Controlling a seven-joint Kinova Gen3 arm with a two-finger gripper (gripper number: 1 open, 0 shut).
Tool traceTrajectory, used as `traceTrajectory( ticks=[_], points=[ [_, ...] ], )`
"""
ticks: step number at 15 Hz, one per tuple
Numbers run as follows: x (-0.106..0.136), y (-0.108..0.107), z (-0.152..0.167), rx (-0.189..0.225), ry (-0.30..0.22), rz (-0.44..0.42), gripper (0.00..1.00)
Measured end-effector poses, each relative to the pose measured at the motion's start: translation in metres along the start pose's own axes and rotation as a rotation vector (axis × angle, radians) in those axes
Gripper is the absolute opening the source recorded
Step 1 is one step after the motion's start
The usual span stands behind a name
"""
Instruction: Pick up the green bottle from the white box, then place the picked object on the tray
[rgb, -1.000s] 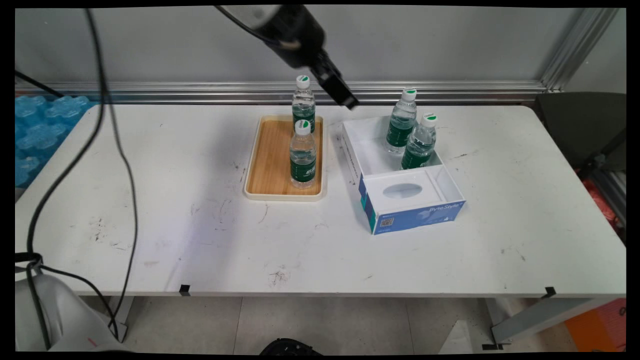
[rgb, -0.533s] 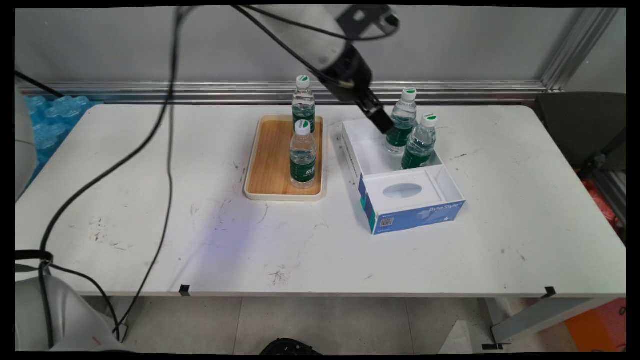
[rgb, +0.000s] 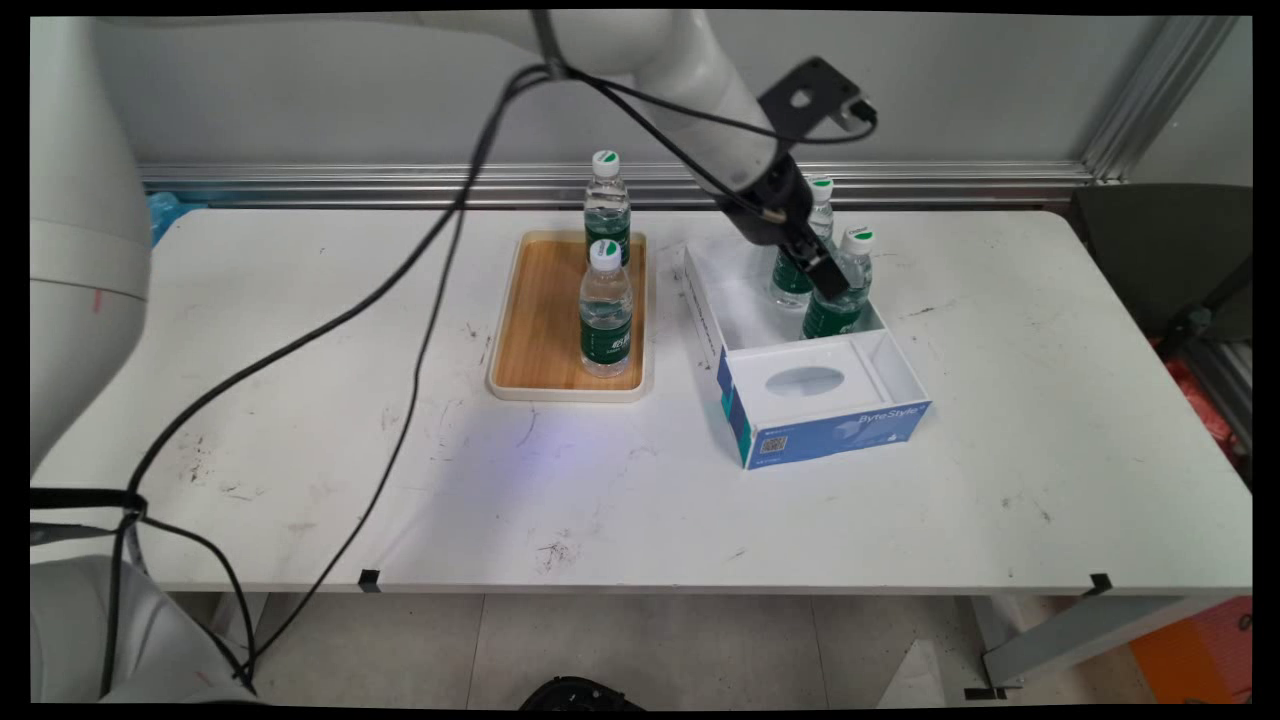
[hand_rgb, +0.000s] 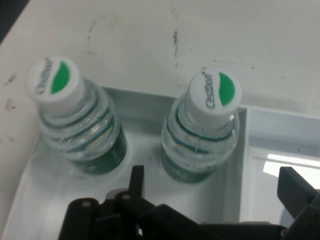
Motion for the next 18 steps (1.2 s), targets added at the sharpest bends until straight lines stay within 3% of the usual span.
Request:
traceTrajectory(
  ticks=[8,13,14,18],
  points=[
    [0.018,0.001,0.060,-0.013,-0.006,0.022,1.00],
    [0.020,0.000,0.073,-0.009,-0.008,0.030,1.00],
    [0.020,0.000,0.075,-0.009,-0.008,0.032,0.00],
    [0.020,-0.001,0.072,0.003,0.000,0.034,0.00]
  ],
)
